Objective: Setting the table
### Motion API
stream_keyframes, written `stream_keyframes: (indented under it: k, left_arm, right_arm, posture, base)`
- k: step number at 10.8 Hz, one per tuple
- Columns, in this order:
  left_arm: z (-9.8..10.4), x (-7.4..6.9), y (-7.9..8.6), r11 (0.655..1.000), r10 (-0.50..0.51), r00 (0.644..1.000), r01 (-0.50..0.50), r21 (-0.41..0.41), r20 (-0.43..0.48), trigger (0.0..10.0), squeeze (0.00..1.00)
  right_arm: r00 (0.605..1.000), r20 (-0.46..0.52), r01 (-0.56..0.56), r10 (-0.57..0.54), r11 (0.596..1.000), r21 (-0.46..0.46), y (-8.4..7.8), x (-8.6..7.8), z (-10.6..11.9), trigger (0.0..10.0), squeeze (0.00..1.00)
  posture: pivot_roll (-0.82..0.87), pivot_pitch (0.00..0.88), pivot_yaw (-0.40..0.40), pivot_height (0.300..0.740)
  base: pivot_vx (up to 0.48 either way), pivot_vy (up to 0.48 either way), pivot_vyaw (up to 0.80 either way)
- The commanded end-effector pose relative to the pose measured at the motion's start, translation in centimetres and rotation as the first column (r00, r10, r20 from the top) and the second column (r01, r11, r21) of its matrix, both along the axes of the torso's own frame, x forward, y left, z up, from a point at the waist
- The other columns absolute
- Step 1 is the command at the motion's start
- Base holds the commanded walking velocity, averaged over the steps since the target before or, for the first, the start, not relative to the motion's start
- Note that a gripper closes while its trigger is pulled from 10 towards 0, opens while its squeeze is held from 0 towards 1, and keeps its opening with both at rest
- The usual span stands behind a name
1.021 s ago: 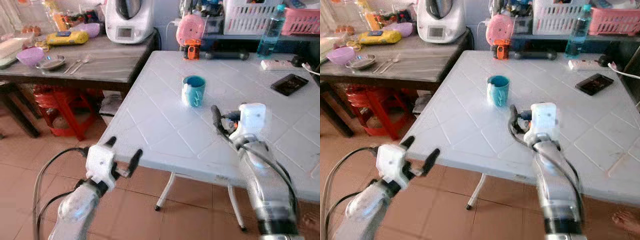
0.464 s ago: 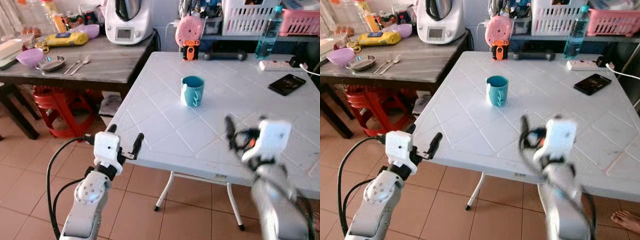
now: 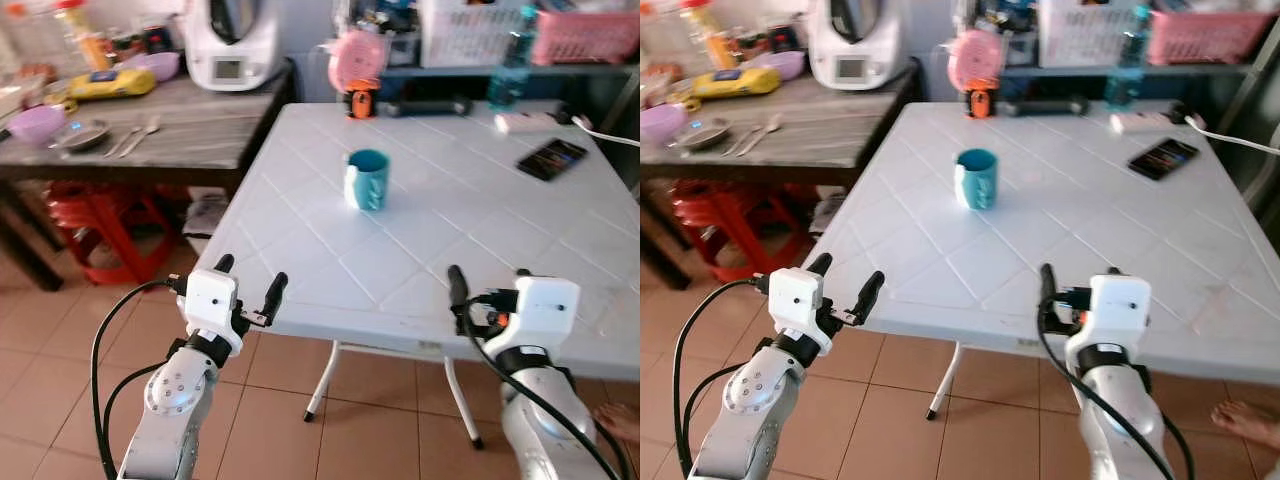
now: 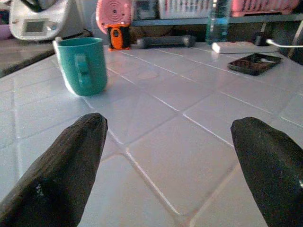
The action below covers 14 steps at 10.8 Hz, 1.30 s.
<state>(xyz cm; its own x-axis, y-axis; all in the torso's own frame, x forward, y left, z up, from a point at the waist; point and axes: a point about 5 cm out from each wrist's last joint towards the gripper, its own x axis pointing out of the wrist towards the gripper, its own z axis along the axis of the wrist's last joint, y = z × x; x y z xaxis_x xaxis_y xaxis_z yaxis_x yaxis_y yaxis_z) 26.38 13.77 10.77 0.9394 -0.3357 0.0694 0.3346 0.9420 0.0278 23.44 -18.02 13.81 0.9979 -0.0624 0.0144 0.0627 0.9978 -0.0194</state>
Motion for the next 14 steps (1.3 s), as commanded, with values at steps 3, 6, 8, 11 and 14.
stream_keyframes:
  k: [3,6,8,11,14]
  left_arm:
    - [0.1,-0.3,0.2,1.0,-0.019,1.0,0.019,0.001,0.005,10.0,0.0]
    - [0.0,-0.6,0.1,0.999,-0.037,0.999,0.037,-0.002,0.004,10.0,0.0]
    - [-0.1,-0.6,0.1,0.999,-0.041,0.999,0.042,-0.004,0.001,10.0,0.0]
    - [-0.2,-0.7,0.1,0.999,-0.049,0.999,0.049,-0.003,-0.004,10.0,0.0]
    - [-0.5,-1.3,0.6,0.999,-0.053,0.998,0.053,0.002,-0.014,10.0,0.0]
  right_arm:
    - [1.0,0.006,-0.011,0.011,1.0,-0.003,0.4,0.0,0.4,10.0,0.0]
    - [1.0,0.004,-0.019,0.019,1.0,-0.007,0.6,0.3,0.4,10.0,0.0]
    - [1.0,0.003,-0.023,0.023,1.0,-0.009,0.7,0.4,0.4,10.0,0.0]
    - [1.0,0.003,-0.025,0.025,1.0,-0.01,0.7,0.5,0.4,10.0,0.0]
    - [0.999,0.007,-0.033,0.033,0.999,-0.023,0.8,0.9,0.6,10.0,0.0]
  posture:
    - [-0.06,0.0,0.095,0.74]
    - [-0.06,0.0,0.091,0.74]
    - [-0.06,0.0,0.09,0.74]
    - [-0.06,0.0,0.093,0.74]
    - [-0.05,0.0,0.094,0.74]
  base:
    - [0.268,0.0,0.0]
    - [0.326,0.0,0.0]
    - [0.364,0.0,0.0]
    - [0.376,0.0,0.0]
    - [0.099,0.0,0.0]
